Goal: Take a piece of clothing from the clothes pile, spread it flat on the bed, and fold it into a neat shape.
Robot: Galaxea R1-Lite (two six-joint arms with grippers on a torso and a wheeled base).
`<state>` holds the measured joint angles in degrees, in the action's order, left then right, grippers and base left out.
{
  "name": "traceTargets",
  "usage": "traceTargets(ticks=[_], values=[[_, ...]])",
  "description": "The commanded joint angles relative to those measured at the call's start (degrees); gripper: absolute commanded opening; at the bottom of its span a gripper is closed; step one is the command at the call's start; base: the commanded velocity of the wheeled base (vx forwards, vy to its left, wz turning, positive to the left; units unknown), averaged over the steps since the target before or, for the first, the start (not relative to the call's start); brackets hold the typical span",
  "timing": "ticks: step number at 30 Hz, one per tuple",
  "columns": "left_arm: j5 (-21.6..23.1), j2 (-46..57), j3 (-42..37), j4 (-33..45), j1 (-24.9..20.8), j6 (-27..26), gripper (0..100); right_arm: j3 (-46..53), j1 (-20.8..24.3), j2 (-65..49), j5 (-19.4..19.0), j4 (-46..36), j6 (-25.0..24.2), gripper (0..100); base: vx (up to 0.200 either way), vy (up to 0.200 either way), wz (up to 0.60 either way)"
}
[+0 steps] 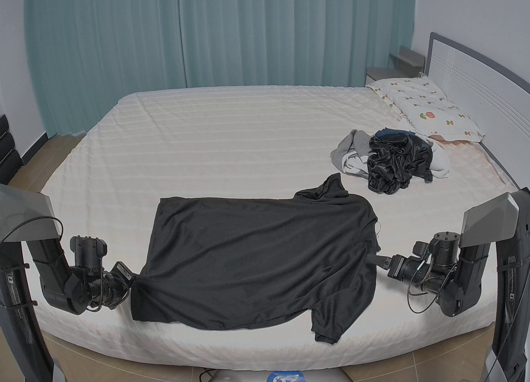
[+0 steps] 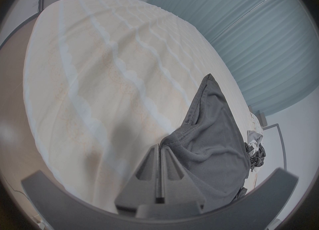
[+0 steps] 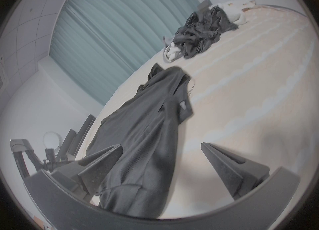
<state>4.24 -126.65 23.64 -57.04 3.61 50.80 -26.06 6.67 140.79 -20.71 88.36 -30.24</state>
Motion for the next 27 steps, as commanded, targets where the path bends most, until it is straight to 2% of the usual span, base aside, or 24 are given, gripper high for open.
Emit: traceTargets(ticks=[1,2,3,7,12,21,23,27], values=[[0.0,-0.1,0.0,0.0,0.0,0.0,0,0.1,2.6,1.5,0.0,-0.2,0.2,100,0.0,0.0,0.0],[0.0,-0.1,0.0,0.0,0.0,0.0,0,-0.4,2.8,1.9,0.0,-0.3,0.2,100,0.0,0.0,0.0],[0.0,-0.1,0.0,0.0,0.0,0.0,0,-1.1,2.9,2.0,0.0,-0.4,0.2,0,0.0,0.0,0.0],[0.0,-0.1,-0.1,0.0,0.1,0.0,0,-1.9,2.3,1.5,-0.1,-0.8,0.1,0,0.0,0.0,0.0],[-0.1,0.0,-0.4,0.0,0.0,-0.1,0,4.1,0.9,-4.3,-0.9,0.8,0.1,0,0.0,0.0,0.0],[-0.4,1.8,-1.9,-0.1,-0.1,-0.8,0,13.8,-3.6,-14.1,-6.2,1.1,0.1,0,0.0,0.0,0.0],[-0.5,3.9,-3.3,0.7,-0.3,-3.2,0,17.5,-5.6,-17.3,-8.2,1.1,0.2,0,0.0,0.0,0.0],[-0.9,6.7,-5.9,0.9,-0.4,-7.2,0,21.8,-7.5,-20.5,-8.9,1.1,0.4,0,0.0,0.0,0.0]])
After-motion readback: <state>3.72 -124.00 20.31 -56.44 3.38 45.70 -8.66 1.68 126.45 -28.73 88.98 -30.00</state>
